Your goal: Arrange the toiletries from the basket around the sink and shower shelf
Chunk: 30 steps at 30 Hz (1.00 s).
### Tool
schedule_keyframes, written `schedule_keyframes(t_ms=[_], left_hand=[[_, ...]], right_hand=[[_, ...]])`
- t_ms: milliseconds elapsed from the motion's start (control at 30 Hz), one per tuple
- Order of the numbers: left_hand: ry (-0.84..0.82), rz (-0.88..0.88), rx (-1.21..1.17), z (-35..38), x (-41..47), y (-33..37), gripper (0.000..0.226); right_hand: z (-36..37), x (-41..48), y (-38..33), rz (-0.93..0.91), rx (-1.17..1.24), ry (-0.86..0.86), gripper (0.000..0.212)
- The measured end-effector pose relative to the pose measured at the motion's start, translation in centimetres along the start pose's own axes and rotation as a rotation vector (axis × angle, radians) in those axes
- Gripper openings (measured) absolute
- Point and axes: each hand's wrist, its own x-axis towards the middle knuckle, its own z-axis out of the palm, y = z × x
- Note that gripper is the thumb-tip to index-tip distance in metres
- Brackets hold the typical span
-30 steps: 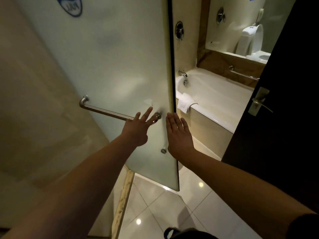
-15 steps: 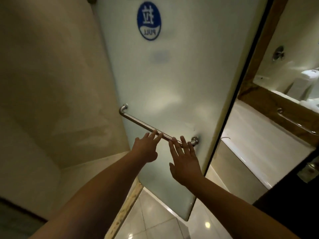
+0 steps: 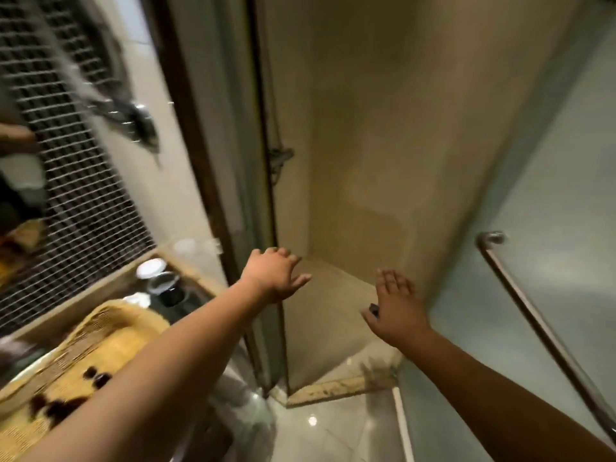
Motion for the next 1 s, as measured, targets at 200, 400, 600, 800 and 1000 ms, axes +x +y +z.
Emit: schedule_keyframes(t_ms=[200, 400, 600, 800, 1000], left_hand=[[-0.082, -0.437, 0.056, 0.8, -13.9, -18.0, 0.09], [-0.222, -0.787, -0.012, 1.5, -27.5, -28.1, 0.119], [-0.259, -0.911, -0.069, 4.0, -35.4, -31.3, 0.114], [-0.306, -0.757, -0.13, 8.3, -38.3, -29.7, 0.115], [-0.42, -0.759, -0.223, 12.6, -37.9, -28.3, 0.118]], right_hand=[[-2.6, 6.1, -18.0, -0.435, -0.068, 0.136, 0.098], [-4.0, 6.6, -34.6, -0.685, -0.036, 0.132, 0.097], [-2.2, 5.2, -43.8, -0.834, -0.065, 0.007, 0.109], [1.2, 4.5, -47.0, -0.938, -0.05, -0.204, 0.128], [6.2, 4.2, -46.9, -1.004, -0.07, -0.391, 0.124]])
